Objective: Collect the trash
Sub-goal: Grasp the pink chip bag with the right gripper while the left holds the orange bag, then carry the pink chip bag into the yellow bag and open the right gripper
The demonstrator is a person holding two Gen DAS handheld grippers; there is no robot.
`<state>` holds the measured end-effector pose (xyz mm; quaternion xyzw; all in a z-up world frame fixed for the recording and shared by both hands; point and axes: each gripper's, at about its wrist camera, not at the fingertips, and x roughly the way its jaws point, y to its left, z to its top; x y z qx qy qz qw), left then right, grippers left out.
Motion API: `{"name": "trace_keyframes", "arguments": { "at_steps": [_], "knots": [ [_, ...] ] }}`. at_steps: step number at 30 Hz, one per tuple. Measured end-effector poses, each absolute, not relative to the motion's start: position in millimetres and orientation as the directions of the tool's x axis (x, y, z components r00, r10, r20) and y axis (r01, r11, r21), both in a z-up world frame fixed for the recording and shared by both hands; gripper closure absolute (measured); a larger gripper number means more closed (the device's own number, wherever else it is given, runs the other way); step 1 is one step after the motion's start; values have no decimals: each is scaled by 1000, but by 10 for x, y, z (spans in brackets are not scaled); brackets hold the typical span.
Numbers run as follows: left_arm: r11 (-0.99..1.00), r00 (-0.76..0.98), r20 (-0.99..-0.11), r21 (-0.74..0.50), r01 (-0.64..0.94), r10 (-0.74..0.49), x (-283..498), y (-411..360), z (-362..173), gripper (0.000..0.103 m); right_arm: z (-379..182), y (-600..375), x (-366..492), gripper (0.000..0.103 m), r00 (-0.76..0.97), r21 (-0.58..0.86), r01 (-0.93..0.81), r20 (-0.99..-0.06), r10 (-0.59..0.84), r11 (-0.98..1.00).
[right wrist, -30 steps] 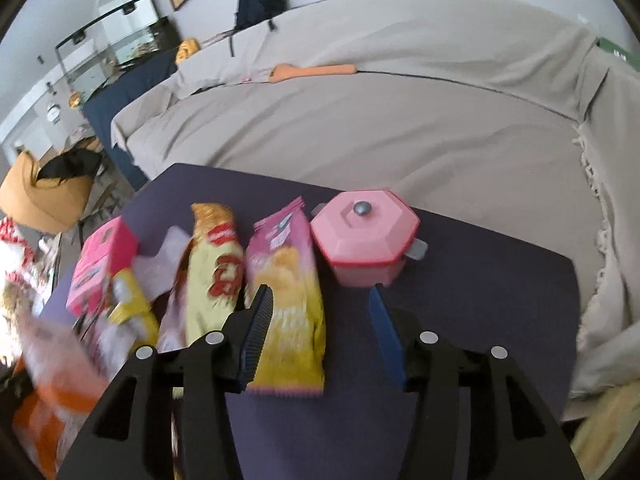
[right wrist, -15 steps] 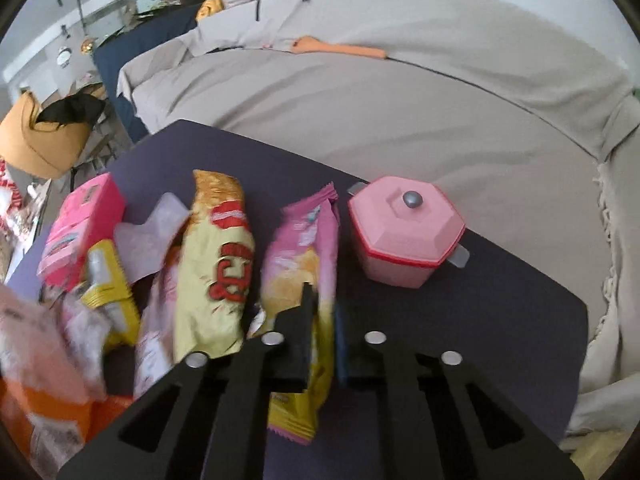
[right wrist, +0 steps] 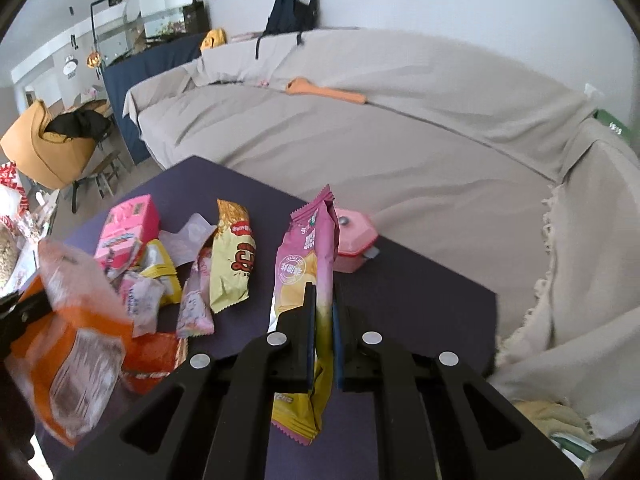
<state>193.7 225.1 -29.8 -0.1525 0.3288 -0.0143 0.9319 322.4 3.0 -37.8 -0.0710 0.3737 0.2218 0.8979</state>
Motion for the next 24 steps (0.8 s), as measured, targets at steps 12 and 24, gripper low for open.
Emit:
{"name": "trace_keyframes", "arguments": {
  "at_steps": [12, 24],
  "knots": [
    [935, 773, -586, -353, 27, -243, 2159, 1548, 188, 81, 86, -1024, 2658, 94, 722, 28, -343, -631, 283, 939],
    [914, 763, -531, -357, 193, -369, 2291, 512, 485, 81, 42, -2209, 2171, 94, 789, 21, -173, -596, 151, 985]
  ]
}}
